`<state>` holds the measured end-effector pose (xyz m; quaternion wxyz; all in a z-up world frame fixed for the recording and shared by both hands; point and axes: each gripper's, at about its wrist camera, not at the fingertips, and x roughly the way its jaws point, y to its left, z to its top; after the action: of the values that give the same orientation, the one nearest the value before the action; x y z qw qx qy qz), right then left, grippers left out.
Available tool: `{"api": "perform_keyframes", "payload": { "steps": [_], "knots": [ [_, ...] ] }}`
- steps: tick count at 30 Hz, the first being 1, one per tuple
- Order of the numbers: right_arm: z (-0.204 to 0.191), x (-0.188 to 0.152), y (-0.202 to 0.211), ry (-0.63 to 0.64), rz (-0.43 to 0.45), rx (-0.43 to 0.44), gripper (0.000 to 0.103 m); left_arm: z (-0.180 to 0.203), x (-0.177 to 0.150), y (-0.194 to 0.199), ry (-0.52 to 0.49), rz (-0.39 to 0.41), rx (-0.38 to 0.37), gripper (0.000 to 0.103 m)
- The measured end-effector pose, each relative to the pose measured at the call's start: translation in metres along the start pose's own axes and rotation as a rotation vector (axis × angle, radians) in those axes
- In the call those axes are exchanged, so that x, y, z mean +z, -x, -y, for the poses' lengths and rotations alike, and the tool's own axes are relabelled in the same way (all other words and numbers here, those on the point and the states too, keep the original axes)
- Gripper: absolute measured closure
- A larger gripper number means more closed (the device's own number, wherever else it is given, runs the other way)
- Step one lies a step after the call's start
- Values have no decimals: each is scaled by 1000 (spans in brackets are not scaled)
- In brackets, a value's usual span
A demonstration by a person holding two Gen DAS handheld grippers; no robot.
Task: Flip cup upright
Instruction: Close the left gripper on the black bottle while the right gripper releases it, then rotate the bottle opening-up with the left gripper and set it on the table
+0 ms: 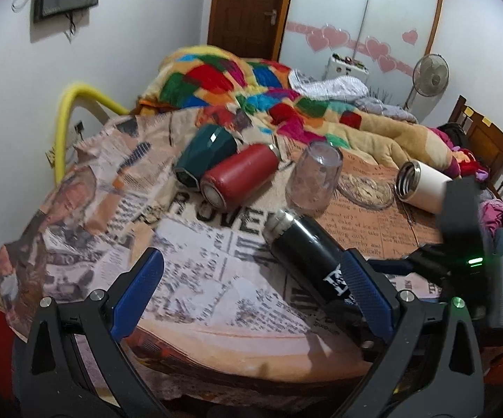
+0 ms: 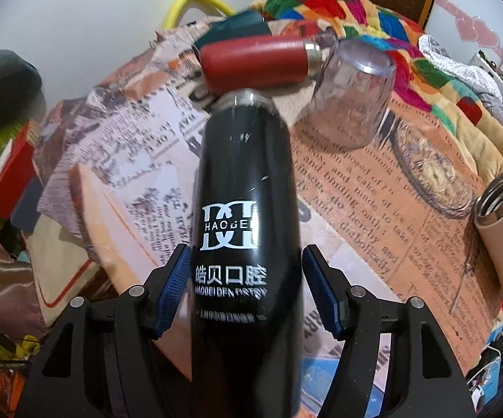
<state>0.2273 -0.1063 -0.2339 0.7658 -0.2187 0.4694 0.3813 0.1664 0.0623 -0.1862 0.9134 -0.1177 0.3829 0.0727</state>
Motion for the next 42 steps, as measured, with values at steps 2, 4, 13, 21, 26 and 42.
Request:
{"api": "perform_keyframes", "payload": {
  "steps": [2,4,13,21,26,42],
  "knots": [
    [1,-5,15,-3,24,-1,41,-1,-3,-9,18,-39,-23,0],
    [3,-14,31,-6,53,-15,40,-2,-8,-21,52,-101,-61,5],
    [25,-50,77,-144,165,-142,32,15,-36,-69,141,-320,-195,17],
    [32,-65,92,-242,235,-147,32,29,-34,-97,132,-391,-119,19],
    [34,-73,95,-295,260,-131,32,34,-31,-116,131,-415,-66,28],
    [50,-89,115,-370,301,-164,32,82,13,-52,-94,-167,-71,40]
  ]
}}
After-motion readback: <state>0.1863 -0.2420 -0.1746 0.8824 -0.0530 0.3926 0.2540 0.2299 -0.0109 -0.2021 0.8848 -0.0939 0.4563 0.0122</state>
